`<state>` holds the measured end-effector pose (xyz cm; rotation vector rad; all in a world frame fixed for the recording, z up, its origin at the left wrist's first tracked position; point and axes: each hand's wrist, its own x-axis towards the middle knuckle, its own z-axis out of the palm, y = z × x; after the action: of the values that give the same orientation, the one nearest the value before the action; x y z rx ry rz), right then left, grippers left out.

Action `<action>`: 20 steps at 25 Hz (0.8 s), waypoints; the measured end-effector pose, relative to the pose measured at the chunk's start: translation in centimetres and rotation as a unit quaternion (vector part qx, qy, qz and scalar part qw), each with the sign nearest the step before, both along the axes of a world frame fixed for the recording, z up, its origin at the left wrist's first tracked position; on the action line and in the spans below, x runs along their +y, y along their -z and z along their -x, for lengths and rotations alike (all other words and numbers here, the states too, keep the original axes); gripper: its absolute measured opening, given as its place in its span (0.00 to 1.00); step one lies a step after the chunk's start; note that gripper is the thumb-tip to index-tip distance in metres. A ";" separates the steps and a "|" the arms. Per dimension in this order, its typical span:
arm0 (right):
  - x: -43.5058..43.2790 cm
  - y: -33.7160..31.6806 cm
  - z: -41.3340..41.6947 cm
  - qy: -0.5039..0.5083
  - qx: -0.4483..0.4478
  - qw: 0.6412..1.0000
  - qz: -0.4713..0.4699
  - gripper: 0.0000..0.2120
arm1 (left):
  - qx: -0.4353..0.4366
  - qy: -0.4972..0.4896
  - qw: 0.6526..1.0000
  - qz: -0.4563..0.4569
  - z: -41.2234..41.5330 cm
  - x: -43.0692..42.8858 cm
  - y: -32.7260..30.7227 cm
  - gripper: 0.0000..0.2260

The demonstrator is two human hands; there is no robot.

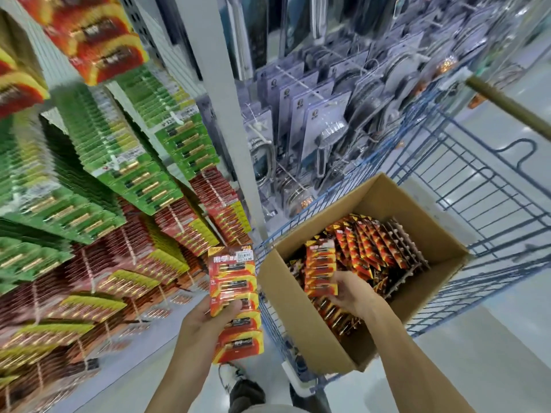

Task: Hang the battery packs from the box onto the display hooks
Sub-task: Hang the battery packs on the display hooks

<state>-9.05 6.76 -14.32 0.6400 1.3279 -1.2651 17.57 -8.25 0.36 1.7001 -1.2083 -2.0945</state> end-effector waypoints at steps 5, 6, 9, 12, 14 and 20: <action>1.9 -4.3 -1.2 -0.030 0.069 0.987 0.144 0.23 | 0.044 0.001 0.999 0.001 -1.1 -0.7 -1.7 0.16; 2.1 -5.6 -1.4 -0.034 0.089 0.981 0.169 0.24 | 0.050 0.001 0.999 0.005 -1.3 -0.9 -2.0 0.18; 1.9 -11.3 -2.5 -0.040 0.154 0.965 0.209 0.27 | 0.080 -0.006 0.997 0.013 -1.7 -1.4 -3.6 0.18; 0.8 -16.9 -3.8 -0.070 0.214 0.938 0.265 0.28 | 0.111 -0.014 0.993 0.039 -2.3 -2.6 -6.1 0.16; -0.8 -20.0 -4.8 -0.081 0.233 0.921 0.302 0.30 | 0.139 -0.014 0.988 0.061 -3.0 -3.8 -7.9 0.16; -6.8 -26.4 -9.1 -0.077 0.214 0.897 0.379 0.32 | 0.213 -0.075 0.966 0.126 -6.3 -6.6 -12.4 0.15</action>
<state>0.07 -0.02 12.04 -0.3072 1.0609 -1.6978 23.85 -14.90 12.72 1.1198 -1.1120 -1.9765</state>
